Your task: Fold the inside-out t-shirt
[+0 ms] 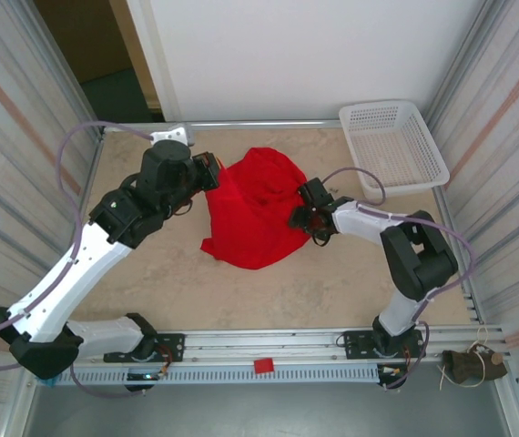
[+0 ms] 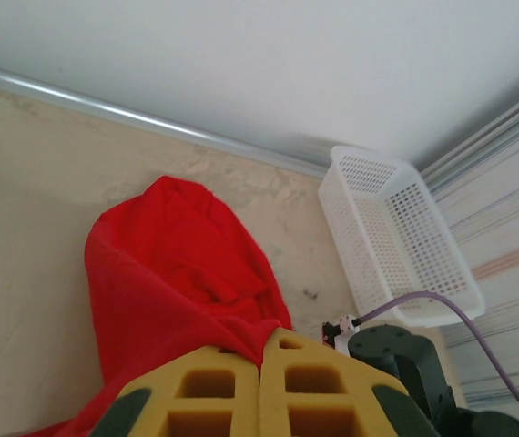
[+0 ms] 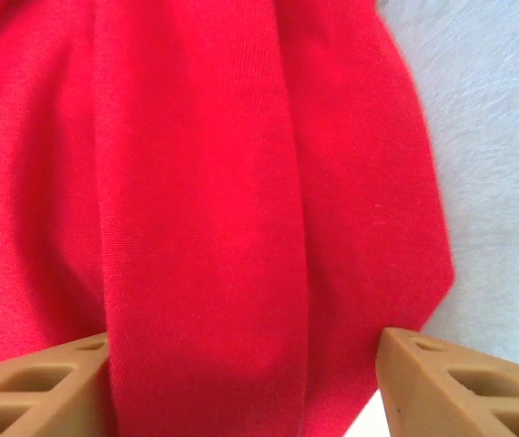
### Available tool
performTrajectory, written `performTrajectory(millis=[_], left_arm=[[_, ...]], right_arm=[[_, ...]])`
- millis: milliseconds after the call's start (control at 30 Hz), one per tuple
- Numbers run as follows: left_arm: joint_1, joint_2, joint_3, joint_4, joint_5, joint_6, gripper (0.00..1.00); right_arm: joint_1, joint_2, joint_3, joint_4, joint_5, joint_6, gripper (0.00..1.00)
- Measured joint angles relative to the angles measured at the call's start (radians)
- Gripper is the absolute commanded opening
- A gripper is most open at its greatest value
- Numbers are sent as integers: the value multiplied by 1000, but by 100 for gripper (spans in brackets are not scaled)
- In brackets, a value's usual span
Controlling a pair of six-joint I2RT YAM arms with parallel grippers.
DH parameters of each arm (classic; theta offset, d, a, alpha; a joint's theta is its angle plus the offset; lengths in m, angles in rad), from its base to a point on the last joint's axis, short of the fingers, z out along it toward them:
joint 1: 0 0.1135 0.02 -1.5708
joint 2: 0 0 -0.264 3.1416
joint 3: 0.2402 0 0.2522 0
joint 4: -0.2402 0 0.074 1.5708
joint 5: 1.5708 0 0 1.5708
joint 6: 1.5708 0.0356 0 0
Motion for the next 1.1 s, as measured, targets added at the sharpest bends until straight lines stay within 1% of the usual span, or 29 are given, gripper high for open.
performTrajectory(millis=[33,133,200,267,333,367,400,433,467,500,533,567,600,633,700,733,833,867,900,967,1000,1100], left_arm=[[0,-3,-13,2,-3,0,0],[3,-10,-44,3,-16,0,0],[11,-26,-72,6,-26,-3,0],[27,-55,-114,7,-34,-14,0],[45,-92,-169,7,-42,-39,0],[52,-114,-203,5,-49,-60,0],[56,-134,-238,7,-55,-85,0],[58,-151,-270,7,-57,-111,0],[59,-169,-310,9,-59,-145,0],[59,-183,-348,13,-60,-181,0],[59,-193,-388,18,-61,-221,0],[59,-198,-427,21,-62,-262,0],[59,-199,-465,27,-62,-301,0],[59,-197,-498,33,-62,-333,0],[59,-188,-569,37,-64,-397,0],[59,-182,-599,37,-69,-419,5],[62,-162,-650,29,-92,-441,43],[62,-161,-658,28,-108,-426,54],[63,-161,-662,26,-122,-404,58],[67,-169,-664,31,-150,-308,65],[67,-175,-664,31,-162,-265,67],[68,-205,-668,39,-160,-63,68]], right_arm=[[-2,14,2,4,-14,0,0],[-12,39,31,13,-56,-8,0],[-37,41,87,-5,-86,-34,0],[-73,49,189,-37,-106,-62,0],[-118,74,343,-69,-123,-91,0],[-141,93,430,-77,-128,-104,4],[-166,123,531,-87,-139,-117,34],[-187,154,622,-99,-152,-126,56],[-204,192,716,-108,-171,-140,65],[-223,241,830,-130,-193,-158,78],[-235,276,909,-145,-203,-172,80],[-243,301,962,-149,-212,-190,81],[-245,303,969,-153,-219,-208,81],[-243,291,946,-157,-222,-220,81],[-226,235,831,-155,-231,-233,81],[-214,192,736,-152,-240,-238,80],[-186,59,476,-147,-263,-240,78],[-180,7,391,-146,-270,-240,78],[-176,-39,320,-147,-271,-240,78],[-165,-156,179,-162,-270,-240,76],[-160,-205,131,-168,-265,-240,76],[-142,-343,19,-183,-237,-241,76]])
